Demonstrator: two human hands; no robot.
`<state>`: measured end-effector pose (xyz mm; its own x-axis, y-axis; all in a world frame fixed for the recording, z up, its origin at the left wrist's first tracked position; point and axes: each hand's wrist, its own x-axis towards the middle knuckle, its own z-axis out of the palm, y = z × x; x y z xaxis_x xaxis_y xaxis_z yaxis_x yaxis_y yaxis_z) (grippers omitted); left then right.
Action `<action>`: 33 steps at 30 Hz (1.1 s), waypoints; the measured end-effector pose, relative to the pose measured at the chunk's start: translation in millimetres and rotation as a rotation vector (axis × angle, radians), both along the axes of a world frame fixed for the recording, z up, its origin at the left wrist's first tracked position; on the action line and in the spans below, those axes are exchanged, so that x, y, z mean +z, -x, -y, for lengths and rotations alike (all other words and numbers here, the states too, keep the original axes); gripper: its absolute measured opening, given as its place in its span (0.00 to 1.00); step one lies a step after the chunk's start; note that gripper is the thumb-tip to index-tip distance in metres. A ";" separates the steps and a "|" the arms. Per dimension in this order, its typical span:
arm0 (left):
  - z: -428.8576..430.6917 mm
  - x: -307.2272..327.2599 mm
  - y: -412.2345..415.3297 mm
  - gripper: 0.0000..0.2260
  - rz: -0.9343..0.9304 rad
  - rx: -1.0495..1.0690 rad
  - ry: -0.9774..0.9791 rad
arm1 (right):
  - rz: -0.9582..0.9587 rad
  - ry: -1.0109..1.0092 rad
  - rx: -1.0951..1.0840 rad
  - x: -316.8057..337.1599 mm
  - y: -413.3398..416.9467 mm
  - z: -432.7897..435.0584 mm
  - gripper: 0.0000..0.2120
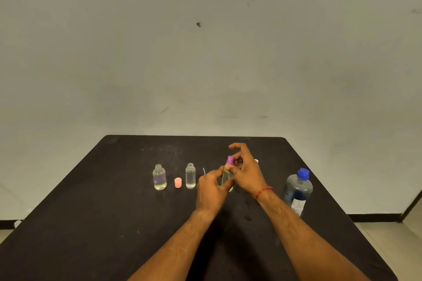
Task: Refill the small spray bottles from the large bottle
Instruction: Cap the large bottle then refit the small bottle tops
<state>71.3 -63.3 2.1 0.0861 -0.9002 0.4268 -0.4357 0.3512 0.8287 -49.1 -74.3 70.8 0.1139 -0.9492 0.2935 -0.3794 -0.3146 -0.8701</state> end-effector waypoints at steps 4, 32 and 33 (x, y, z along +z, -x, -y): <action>1.0 4.0 -3.5 0.15 0.002 0.003 -0.003 | 0.028 -0.024 0.098 0.4 3.9 4.7 0.29; 43.4 -17.2 -4.5 0.08 0.057 0.024 -0.252 | 0.026 -0.042 -0.241 -39.1 -10.4 34.5 0.13; 44.4 -18.2 -4.4 0.08 0.060 0.027 -0.256 | 0.023 -0.044 -0.243 -41.1 -10.3 36.2 0.13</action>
